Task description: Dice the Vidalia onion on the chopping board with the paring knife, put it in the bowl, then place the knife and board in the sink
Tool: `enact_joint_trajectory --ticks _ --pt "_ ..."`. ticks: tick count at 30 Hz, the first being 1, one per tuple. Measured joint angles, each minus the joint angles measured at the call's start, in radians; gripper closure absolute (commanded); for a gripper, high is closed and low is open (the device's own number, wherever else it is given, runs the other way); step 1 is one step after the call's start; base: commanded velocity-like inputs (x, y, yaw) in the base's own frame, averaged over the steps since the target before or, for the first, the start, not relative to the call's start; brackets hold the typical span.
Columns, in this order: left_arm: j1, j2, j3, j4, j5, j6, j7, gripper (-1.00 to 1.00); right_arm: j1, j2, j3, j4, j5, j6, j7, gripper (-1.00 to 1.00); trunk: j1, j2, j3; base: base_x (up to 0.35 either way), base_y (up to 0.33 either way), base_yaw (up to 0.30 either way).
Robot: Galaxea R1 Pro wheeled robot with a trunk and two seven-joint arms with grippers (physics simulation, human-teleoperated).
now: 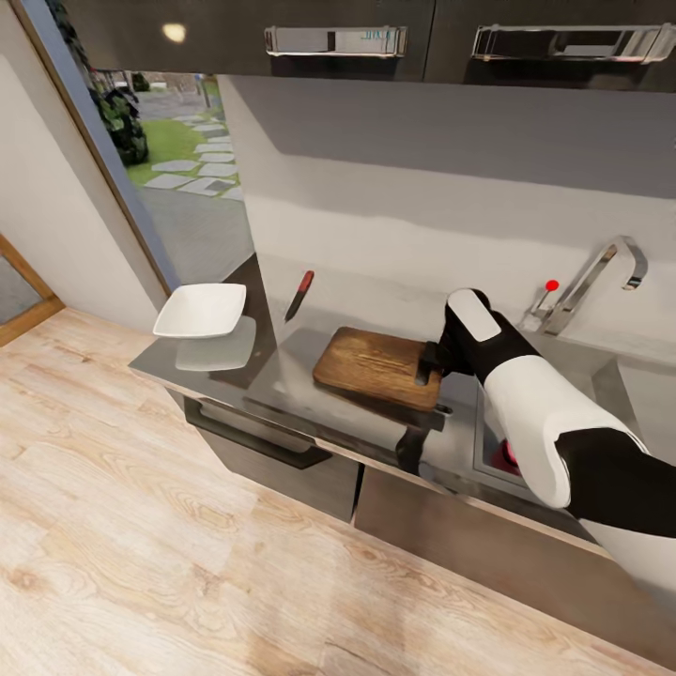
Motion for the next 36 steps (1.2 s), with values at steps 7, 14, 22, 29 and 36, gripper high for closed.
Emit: enact_joint_trajectory --ticks 7,14,22,29,36 --pt "0.0 0.0 0.0 0.0 0.0 0.0 0.0 -1.0 0.0 0.0 0.014 -0.005 0.003 -0.001 0.0 1.0 0.0 0.0 0.0 0.0 0.0 0.0" --pt "0.0 0.0 0.0 0.0 0.0 0.0 0.0 -1.0 0.0 0.0 0.016 -0.006 0.003 -0.001 0.0 1.0 0.0 0.0 0.0 0.0 0.0 0.0" --pt "0.0 0.0 0.0 0.0 0.0 0.0 0.0 -1.0 0.0 0.0 0.017 -0.007 0.004 0.0 0.0 1.0 0.0 0.0 0.0 0.0 0.0 0.0" --pt "0.0 0.0 0.0 0.0 0.0 0.0 0.0 -1.0 0.001 0.0 0.021 0.045 0.013 0.019 -0.001 -1.0 0.0 0.0 0.0 0.0 0.0 0.0" --pt "0.0 0.0 0.0 0.0 0.0 0.0 0.0 -1.0 0.001 0.0 0.021 0.045 0.011 0.017 -0.001 -1.0 0.0 0.0 0.0 0.0 0.0 0.0"
